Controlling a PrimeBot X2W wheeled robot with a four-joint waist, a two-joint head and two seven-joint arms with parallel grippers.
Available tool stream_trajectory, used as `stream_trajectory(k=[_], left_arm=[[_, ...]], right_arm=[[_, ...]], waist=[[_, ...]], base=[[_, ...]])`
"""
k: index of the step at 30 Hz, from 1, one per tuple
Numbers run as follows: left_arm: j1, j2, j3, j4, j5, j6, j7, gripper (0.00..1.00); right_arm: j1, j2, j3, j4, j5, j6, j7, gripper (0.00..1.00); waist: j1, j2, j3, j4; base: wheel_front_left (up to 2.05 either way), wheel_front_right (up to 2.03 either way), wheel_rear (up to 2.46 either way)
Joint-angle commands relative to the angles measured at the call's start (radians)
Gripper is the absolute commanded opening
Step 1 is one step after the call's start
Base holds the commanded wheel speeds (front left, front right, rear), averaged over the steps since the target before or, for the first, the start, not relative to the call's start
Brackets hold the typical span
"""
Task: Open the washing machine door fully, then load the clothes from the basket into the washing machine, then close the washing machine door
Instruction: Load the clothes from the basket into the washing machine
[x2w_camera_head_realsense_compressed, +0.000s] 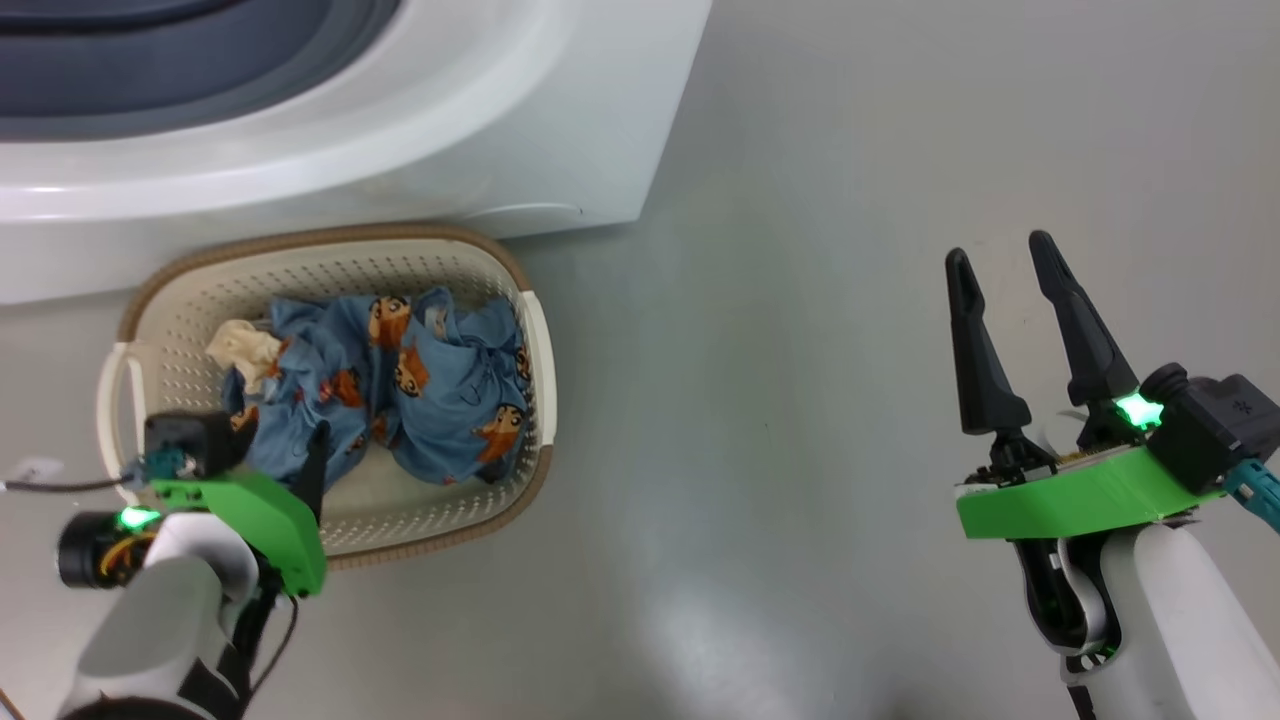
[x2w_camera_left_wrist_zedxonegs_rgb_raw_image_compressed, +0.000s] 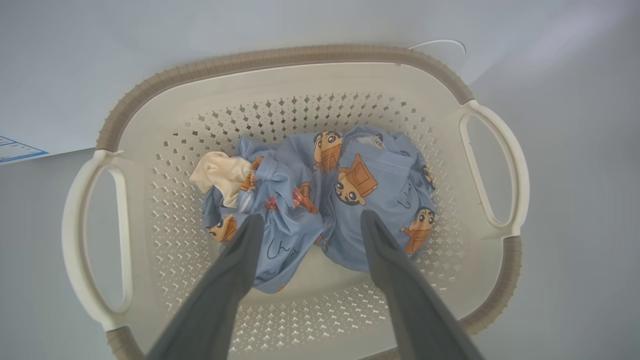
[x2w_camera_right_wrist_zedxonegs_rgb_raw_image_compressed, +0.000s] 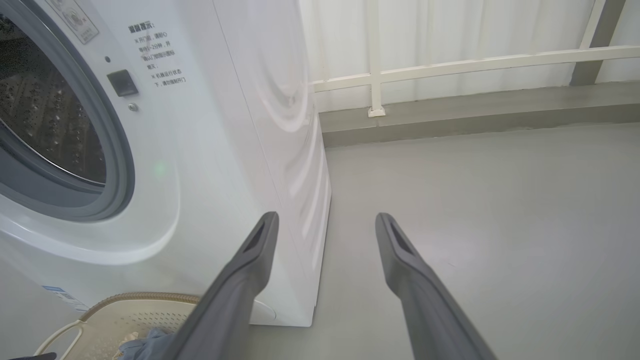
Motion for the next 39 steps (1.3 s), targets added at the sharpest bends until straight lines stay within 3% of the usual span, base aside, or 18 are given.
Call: stream_trajectory(k=[1,22,39], left_arm=[[-0.024,0.049,0.012,0.005,-0.012,0.001,0.007,1.0],[-0.174,0.178,-0.041,0.049,0.007,0.014,0.159,1.0],[-0.26,0.197,-0.075,0.051,0.011,0.049,0.249,1.0]], right_arm=[[-0.014,-0.003,0.03,-0.031,-0.001,0.006,-0.008,1.0],[-0.096,0.009,0.089,-0.072,-0.008,0.006,-0.008,1.0],[-0.117,0.021,0.113,-0.104,-0.017,0.006,-0.008,1.0]], waist=[[0.0,0.0,0.04,-0.016],[0.0,0.0,0.213,-0.104],[0.0,0.0,0.301,-0.129]], base=[[0.0,0.0,0.0],[0.0,0.0,0.0],[0.0,0.0,0.0]])
